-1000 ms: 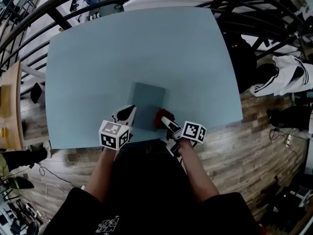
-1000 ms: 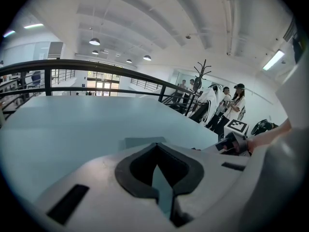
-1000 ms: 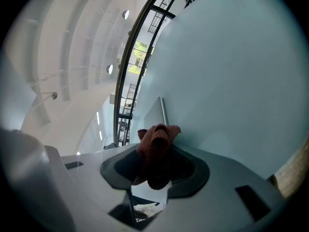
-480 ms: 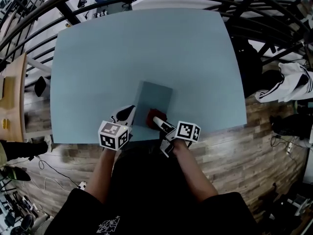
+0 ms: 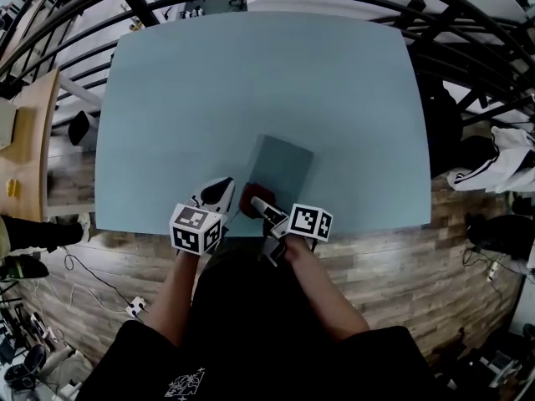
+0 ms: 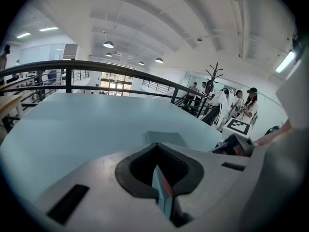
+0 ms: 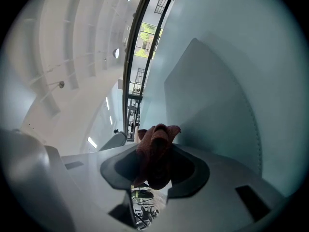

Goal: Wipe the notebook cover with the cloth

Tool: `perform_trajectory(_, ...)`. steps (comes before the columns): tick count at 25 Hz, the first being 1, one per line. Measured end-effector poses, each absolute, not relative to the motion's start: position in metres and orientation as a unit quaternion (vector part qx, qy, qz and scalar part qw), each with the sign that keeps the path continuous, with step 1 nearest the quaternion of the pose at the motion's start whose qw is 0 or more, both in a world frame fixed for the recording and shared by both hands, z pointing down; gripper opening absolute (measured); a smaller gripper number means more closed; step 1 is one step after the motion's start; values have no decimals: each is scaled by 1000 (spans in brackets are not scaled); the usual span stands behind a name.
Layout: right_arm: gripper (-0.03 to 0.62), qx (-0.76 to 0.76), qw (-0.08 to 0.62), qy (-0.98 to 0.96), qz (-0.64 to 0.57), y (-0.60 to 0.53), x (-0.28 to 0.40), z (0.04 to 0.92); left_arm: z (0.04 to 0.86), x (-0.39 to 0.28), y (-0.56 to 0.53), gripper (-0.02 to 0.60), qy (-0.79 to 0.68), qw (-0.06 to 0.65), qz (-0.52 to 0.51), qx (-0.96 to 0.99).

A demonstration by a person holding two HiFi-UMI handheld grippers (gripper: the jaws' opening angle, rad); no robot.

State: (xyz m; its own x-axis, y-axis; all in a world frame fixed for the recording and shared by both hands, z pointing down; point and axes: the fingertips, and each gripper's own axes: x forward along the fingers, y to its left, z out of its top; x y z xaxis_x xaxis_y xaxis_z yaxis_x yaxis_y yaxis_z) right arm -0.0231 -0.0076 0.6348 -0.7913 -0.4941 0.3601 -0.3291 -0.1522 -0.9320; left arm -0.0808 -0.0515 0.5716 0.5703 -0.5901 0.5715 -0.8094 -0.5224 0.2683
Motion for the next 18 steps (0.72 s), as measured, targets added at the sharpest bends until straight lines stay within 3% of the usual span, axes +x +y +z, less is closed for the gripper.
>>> perform_trajectory(18, 147, -330, 11, 647, -687, -3, -14, 654, 578, -80, -54, 6, -410, 264, 220, 845)
